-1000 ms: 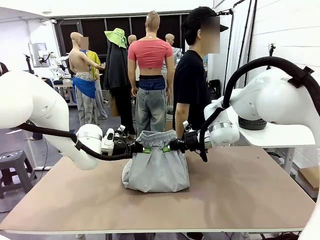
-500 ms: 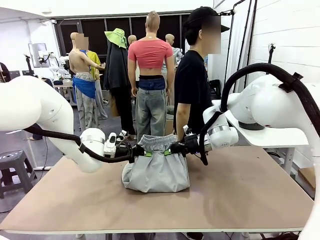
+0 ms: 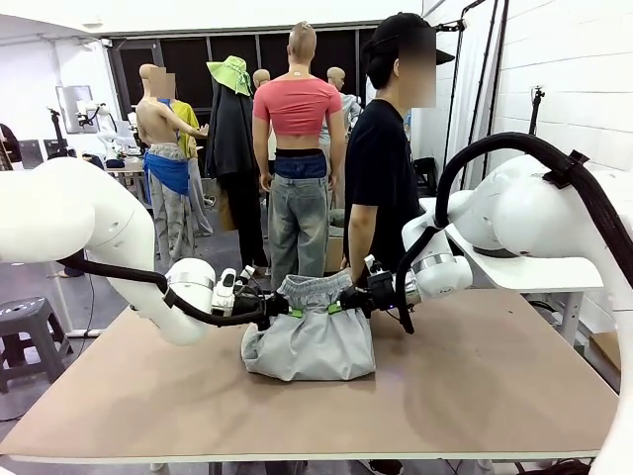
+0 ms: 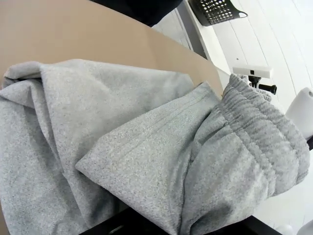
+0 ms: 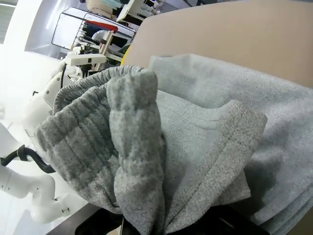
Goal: Fold the training pants.
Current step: Fold the Training pants in half.
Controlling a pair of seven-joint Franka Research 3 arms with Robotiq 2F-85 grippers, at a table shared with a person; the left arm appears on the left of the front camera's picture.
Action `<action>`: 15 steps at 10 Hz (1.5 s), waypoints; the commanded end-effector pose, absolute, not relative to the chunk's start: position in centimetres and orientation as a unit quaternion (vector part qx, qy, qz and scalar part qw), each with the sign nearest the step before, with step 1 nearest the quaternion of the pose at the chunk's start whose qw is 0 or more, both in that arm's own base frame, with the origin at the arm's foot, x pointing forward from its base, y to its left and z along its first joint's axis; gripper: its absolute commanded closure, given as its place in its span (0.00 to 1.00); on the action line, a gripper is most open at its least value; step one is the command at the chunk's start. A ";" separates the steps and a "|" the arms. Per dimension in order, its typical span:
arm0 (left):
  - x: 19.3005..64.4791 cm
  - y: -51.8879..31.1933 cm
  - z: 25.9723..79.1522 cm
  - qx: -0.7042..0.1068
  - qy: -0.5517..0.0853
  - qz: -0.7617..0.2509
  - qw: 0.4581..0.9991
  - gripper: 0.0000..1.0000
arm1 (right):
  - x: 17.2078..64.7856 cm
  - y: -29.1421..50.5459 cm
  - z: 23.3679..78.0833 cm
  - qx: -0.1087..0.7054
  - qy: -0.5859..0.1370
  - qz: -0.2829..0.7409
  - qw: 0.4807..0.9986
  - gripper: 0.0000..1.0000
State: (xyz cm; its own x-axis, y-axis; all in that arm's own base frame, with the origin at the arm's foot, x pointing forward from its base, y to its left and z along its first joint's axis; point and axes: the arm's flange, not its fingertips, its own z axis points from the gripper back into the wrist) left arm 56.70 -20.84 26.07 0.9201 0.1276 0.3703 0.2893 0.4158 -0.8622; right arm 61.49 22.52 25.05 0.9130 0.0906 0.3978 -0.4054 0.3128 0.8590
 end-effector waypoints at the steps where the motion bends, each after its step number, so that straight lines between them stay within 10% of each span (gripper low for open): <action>1: 57.3 -19.0 26.4 -0.516 -0.191 -0.016 0.835 1.00 | 63.4 21.6 24.9 0.544 -0.133 0.134 0.818 1.00; 4: 57.6 -18.5 26.2 -0.508 -0.184 -0.001 0.841 1.00 | 63.6 21.6 24.4 0.536 -0.120 0.117 0.828 1.00; 5: 57.7 -18.4 26.2 -0.507 -0.178 0.006 0.843 0.96 | 63.7 21.4 24.5 0.536 -0.112 0.107 0.830 0.81; 9: 57.5 -17.1 27.0 -0.508 -0.179 0.027 0.842 0.18 | 63.5 20.5 25.9 0.519 -0.111 0.090 0.843 0.02; 10: 57.3 -16.4 27.8 -0.502 -0.183 0.027 0.845 0.00 | 63.4 20.0 26.7 0.511 -0.117 0.092 0.847 0.00; 15: 53.9 -8.7 34.1 -0.448 -0.247 0.052 0.858 0.00 | 62.4 15.7 33.6 0.433 -0.158 0.090 0.883 0.00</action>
State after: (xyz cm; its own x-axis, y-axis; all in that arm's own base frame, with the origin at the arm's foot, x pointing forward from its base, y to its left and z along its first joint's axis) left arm 55.55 -9.51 32.61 0.8739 0.3024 0.3807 0.1573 0.5650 -0.8099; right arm 63.84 16.25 32.26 0.9310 0.0201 0.3645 -0.3124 0.5607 0.7668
